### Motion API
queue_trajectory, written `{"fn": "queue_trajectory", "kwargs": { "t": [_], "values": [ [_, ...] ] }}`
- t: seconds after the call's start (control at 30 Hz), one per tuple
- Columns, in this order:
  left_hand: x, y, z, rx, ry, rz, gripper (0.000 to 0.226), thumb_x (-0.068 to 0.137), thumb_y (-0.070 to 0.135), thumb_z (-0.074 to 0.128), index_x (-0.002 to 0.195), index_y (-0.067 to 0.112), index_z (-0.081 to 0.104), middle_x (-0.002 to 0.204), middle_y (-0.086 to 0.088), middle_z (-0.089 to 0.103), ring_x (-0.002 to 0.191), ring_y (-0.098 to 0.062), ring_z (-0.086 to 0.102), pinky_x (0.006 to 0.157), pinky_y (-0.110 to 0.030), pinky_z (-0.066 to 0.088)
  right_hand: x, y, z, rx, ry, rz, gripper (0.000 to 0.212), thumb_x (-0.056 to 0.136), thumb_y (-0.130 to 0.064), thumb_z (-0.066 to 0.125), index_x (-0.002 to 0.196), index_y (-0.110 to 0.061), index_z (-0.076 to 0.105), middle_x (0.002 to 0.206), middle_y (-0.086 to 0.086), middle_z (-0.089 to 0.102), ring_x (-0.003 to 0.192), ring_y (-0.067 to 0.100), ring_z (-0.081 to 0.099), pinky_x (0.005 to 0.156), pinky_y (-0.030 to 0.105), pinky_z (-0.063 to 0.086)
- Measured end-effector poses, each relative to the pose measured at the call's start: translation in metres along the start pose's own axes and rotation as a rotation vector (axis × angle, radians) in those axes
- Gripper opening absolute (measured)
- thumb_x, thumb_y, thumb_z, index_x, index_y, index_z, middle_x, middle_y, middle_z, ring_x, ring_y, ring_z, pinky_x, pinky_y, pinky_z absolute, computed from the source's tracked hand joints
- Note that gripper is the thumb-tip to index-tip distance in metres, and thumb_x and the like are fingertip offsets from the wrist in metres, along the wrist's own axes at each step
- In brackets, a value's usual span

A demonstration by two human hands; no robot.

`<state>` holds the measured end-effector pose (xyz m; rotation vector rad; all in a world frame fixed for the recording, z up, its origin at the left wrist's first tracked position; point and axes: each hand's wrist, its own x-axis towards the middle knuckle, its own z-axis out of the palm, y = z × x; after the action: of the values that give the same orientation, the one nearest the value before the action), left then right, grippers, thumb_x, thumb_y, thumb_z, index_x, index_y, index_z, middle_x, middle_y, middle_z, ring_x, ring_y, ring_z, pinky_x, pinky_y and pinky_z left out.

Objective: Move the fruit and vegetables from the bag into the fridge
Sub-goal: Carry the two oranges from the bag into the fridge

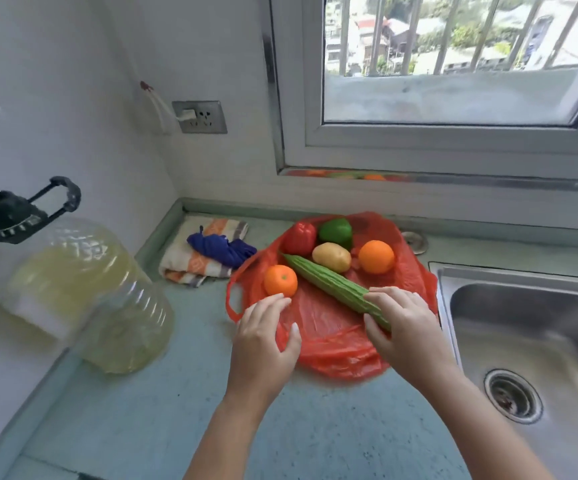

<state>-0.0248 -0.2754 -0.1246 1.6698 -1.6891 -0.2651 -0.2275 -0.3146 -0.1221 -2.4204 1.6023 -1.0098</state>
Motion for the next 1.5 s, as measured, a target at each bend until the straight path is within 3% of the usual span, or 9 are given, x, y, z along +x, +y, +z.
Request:
{"fn": "queue_trajectory", "kwargs": {
  "t": [0.1, 0.2, 0.27, 0.4, 0.73, 0.9, 1.07, 1.3, 1.5],
  "values": [
    [0.027, -0.027, 0.009, -0.005, -0.030, 0.012, 0.043, 0.079, 0.034, 0.043, 0.111, 0.013, 0.062, 0.117, -0.001, 0.060, 0.109, -0.015, 0.051, 0.097, -0.031, 0.039, 0.016, 0.020, 0.019, -0.037, -0.053, 0.073, 0.028, 0.067, -0.006, 0.077, 0.093, -0.008, 0.068, 0.095, 0.008, 0.068, 0.087, 0.032, 0.063, 0.077, 0.049, 0.051],
    [0.049, -0.049, 0.019, 0.013, -0.070, 0.017, 0.044, 0.078, 0.034, 0.043, 0.110, 0.012, 0.062, 0.117, -0.002, 0.061, 0.109, -0.019, 0.053, 0.098, -0.025, 0.033, 0.031, 0.043, 0.034, -0.073, -0.102, 0.145, 0.030, 0.067, -0.005, 0.077, 0.096, -0.008, 0.068, 0.097, 0.010, 0.068, 0.092, 0.034, 0.063, 0.081, 0.052, 0.049],
    [0.063, -0.062, 0.026, 0.025, -0.081, 0.015, 0.044, 0.078, 0.034, 0.043, 0.110, 0.010, 0.063, 0.117, -0.005, 0.061, 0.107, -0.023, 0.054, 0.096, -0.029, 0.035, 0.043, 0.055, 0.045, -0.090, -0.122, 0.175, 0.030, 0.069, -0.006, 0.075, 0.097, -0.008, 0.067, 0.099, 0.010, 0.067, 0.094, 0.034, 0.062, 0.081, 0.052, 0.049],
    [0.087, -0.079, 0.041, 0.024, -0.109, -0.023, 0.038, 0.076, 0.024, 0.054, 0.109, 0.007, 0.063, 0.116, -0.009, 0.062, 0.106, -0.029, 0.056, 0.093, -0.032, 0.034, 0.065, 0.073, 0.063, -0.112, -0.140, 0.234, 0.030, 0.070, -0.009, 0.074, 0.100, -0.007, 0.067, 0.102, 0.011, 0.066, 0.094, 0.034, 0.061, 0.080, 0.048, 0.050],
    [0.126, -0.113, 0.082, 0.077, -0.209, -0.064, 0.058, 0.074, 0.031, 0.058, 0.126, 0.007, 0.050, 0.128, -0.011, 0.053, 0.118, -0.029, 0.048, 0.098, -0.039, 0.036, 0.092, 0.118, 0.101, -0.100, -0.208, 0.408, 0.047, 0.078, -0.013, 0.067, 0.123, -0.004, 0.054, 0.127, 0.014, 0.051, 0.117, 0.031, 0.046, 0.093, 0.040, 0.042],
    [0.129, -0.122, 0.096, 0.103, -0.235, -0.076, 0.061, 0.074, 0.024, 0.072, 0.129, 0.009, 0.048, 0.130, -0.012, 0.050, 0.121, -0.030, 0.045, 0.099, -0.043, 0.037, 0.100, 0.134, 0.115, -0.101, -0.215, 0.422, 0.053, 0.074, -0.012, 0.070, 0.124, -0.004, 0.052, 0.133, 0.017, 0.046, 0.122, 0.034, 0.043, 0.096, 0.044, 0.041],
    [0.131, -0.127, 0.102, 0.098, -0.246, -0.111, 0.065, 0.074, 0.027, 0.073, 0.131, 0.011, 0.045, 0.133, -0.010, 0.046, 0.123, -0.028, 0.042, 0.101, -0.041, 0.034, 0.116, 0.142, 0.127, -0.089, -0.203, 0.377, 0.060, 0.070, -0.010, 0.074, 0.125, -0.006, 0.052, 0.135, 0.015, 0.046, 0.124, 0.033, 0.041, 0.099, 0.047, 0.039],
    [0.132, -0.130, 0.107, 0.087, -0.248, -0.150, 0.068, 0.076, 0.034, 0.070, 0.134, 0.012, 0.042, 0.135, -0.008, 0.044, 0.125, -0.025, 0.039, 0.101, -0.039, 0.033, 0.140, 0.152, 0.139, -0.058, -0.168, 0.350, 0.059, 0.065, -0.010, 0.078, 0.120, -0.003, 0.055, 0.125, 0.016, 0.053, 0.117, 0.035, 0.043, 0.098, 0.036, 0.030],
    [0.127, -0.130, 0.109, 0.071, -0.254, -0.162, 0.071, 0.076, 0.037, 0.070, 0.135, 0.013, 0.040, 0.135, -0.005, 0.043, 0.124, -0.023, 0.040, 0.100, -0.036, 0.033, 0.142, 0.156, 0.148, 0.101, -0.175, 0.476, 0.062, 0.071, -0.015, 0.076, 0.127, -0.019, 0.050, 0.133, 0.013, 0.040, 0.124, 0.030, 0.035, 0.099, 0.027, 0.022]
  ]
}}
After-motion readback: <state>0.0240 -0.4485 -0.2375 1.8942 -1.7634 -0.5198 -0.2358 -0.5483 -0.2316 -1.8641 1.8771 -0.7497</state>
